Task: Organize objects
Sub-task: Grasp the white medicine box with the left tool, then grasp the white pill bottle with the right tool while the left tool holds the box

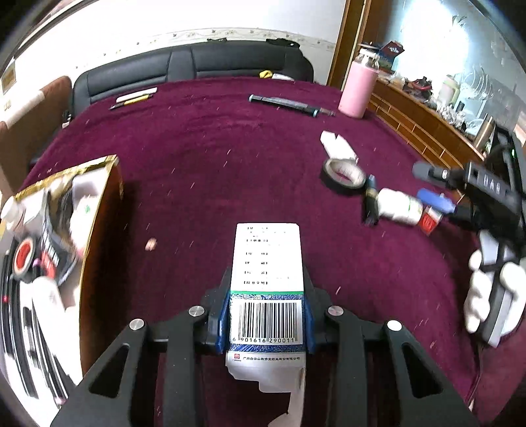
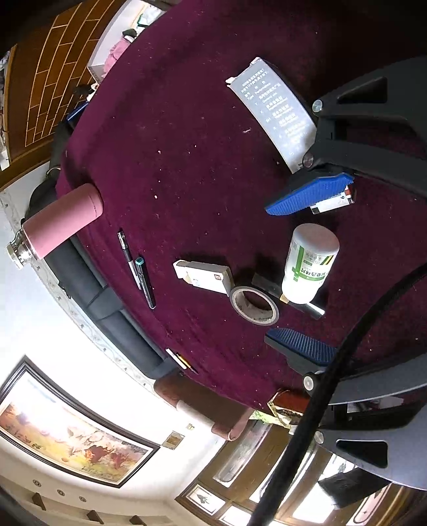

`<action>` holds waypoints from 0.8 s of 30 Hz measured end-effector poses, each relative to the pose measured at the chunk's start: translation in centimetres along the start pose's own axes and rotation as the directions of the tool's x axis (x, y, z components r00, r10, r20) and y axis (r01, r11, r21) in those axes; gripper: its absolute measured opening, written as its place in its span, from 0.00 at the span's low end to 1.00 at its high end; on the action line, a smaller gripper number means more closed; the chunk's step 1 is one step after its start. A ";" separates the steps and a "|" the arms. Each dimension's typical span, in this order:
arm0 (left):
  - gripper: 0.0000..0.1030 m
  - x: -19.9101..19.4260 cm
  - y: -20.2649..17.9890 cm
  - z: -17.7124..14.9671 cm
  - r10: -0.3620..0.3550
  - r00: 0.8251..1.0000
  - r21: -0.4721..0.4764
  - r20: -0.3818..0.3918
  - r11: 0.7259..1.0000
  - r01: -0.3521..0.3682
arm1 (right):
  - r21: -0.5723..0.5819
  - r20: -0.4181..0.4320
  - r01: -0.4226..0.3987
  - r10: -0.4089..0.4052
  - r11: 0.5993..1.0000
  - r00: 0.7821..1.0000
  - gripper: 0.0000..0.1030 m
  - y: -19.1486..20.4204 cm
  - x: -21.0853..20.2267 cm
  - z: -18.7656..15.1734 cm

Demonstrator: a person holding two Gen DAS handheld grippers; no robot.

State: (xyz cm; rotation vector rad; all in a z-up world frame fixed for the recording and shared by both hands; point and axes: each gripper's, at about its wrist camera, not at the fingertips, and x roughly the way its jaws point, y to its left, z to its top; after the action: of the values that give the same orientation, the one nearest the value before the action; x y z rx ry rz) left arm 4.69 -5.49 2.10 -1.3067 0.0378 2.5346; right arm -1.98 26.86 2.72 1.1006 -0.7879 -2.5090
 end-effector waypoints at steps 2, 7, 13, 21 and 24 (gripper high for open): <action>0.29 0.5 0.6 -0.3 -0.009 1.000 -0.037 -0.018 0.999 0.008 | 0.002 0.001 0.011 -0.011 1.000 1.000 0.69 0.1 0.0 0.0; 0.34 1.0 1.0 -1.1 -0.053 0.999 -0.074 -0.012 0.996 0.052 | -0.051 -0.088 -0.005 0.001 0.999 0.996 0.69 1.4 -0.3 0.5; 0.61 0.8 -0.6 -1.5 -0.082 0.997 -0.037 0.002 0.996 0.082 | -0.312 -0.261 0.087 -0.173 0.946 0.950 0.69 4.4 2.6 0.2; 0.71 1.1 -1.8 -1.3 -0.066 0.998 0.005 -0.015 0.998 0.066 | -0.476 -0.279 0.203 -0.366 0.856 0.888 0.46 6.0 4.9 -1.7; 0.78 1.3 -2.4 -1.3 -0.053 0.998 0.033 -0.026 0.998 0.054 | -0.488 -0.261 0.259 -0.423 0.833 0.868 0.40 6.4 5.1 -2.6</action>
State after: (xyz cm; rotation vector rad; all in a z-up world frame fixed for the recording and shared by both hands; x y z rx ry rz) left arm 5.66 -3.13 0.58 -1.3096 0.0493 2.4623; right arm -3.11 18.42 2.03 1.5687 0.1000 -2.4532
